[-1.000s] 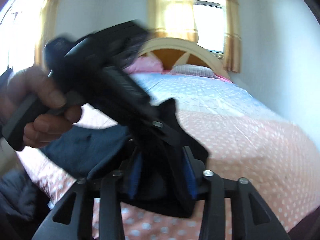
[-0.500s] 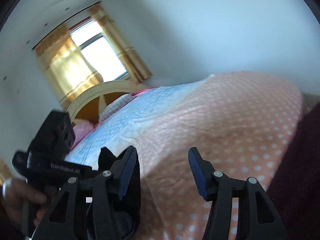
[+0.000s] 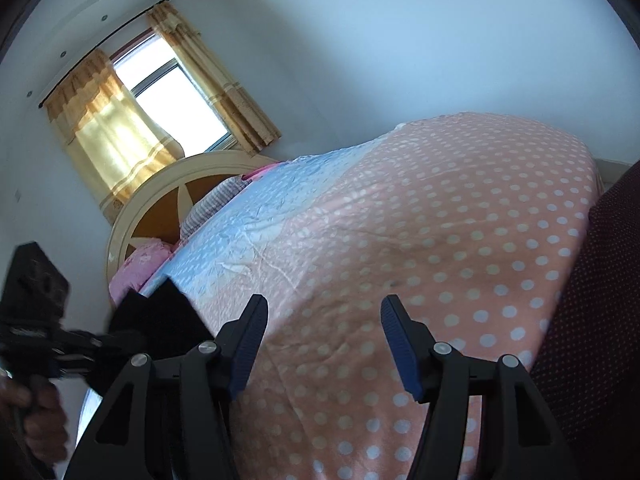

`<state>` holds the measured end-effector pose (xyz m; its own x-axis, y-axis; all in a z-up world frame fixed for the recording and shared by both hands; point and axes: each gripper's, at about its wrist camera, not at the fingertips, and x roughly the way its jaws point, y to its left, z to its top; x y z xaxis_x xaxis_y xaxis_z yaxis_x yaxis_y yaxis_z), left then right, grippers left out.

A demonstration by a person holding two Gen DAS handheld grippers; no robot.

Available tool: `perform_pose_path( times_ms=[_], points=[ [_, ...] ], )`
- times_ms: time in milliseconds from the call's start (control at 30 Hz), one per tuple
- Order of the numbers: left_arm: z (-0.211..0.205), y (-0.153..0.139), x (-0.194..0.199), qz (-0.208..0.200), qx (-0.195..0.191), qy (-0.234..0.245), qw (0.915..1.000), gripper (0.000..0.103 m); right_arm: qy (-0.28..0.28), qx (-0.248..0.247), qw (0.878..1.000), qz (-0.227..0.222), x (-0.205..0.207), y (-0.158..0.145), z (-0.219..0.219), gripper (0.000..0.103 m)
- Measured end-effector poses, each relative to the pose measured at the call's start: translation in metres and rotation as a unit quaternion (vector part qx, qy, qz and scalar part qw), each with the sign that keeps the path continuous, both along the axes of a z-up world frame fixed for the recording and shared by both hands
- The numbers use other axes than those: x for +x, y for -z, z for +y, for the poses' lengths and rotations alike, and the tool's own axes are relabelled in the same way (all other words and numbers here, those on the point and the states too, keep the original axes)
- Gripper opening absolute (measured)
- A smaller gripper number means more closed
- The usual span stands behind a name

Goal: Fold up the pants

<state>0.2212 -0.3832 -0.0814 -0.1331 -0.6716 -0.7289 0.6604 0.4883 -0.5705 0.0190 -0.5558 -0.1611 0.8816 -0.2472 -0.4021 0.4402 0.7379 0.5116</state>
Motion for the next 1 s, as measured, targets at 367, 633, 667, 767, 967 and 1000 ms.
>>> perform_pose_path(
  times_ms=[367,633,667,767,967,1000],
  points=[
    [0.149,-0.046,-0.003,-0.012,-0.1,-0.08,0.9918,0.013,-0.045,-0.038,0.998,0.008,0.01,-0.002,0.026,0.061],
    [0.235,-0.024,-0.006,-0.008,-0.135,-0.168,0.9765,0.012,-0.104,-0.094,0.99,0.015,0.024,-0.007,0.065,0.061],
    [0.244,-0.018,-0.006,-0.003,-0.139,-0.175,0.9747,0.013,-0.118,-0.103,0.988,0.013,0.026,-0.008,0.072,0.061],
    [0.264,-0.006,-0.009,0.003,-0.146,-0.197,0.9695,0.012,-0.167,-0.138,0.976,0.009,0.03,-0.01,0.097,0.061],
    [0.314,0.014,-0.008,0.005,-0.153,-0.241,0.9583,0.012,-0.264,-0.188,0.946,0.009,0.037,-0.008,0.151,0.061],
    [0.319,0.017,-0.007,0.006,-0.153,-0.247,0.9569,0.013,-0.276,-0.192,0.942,0.006,0.037,-0.008,0.159,0.061]
  ],
)
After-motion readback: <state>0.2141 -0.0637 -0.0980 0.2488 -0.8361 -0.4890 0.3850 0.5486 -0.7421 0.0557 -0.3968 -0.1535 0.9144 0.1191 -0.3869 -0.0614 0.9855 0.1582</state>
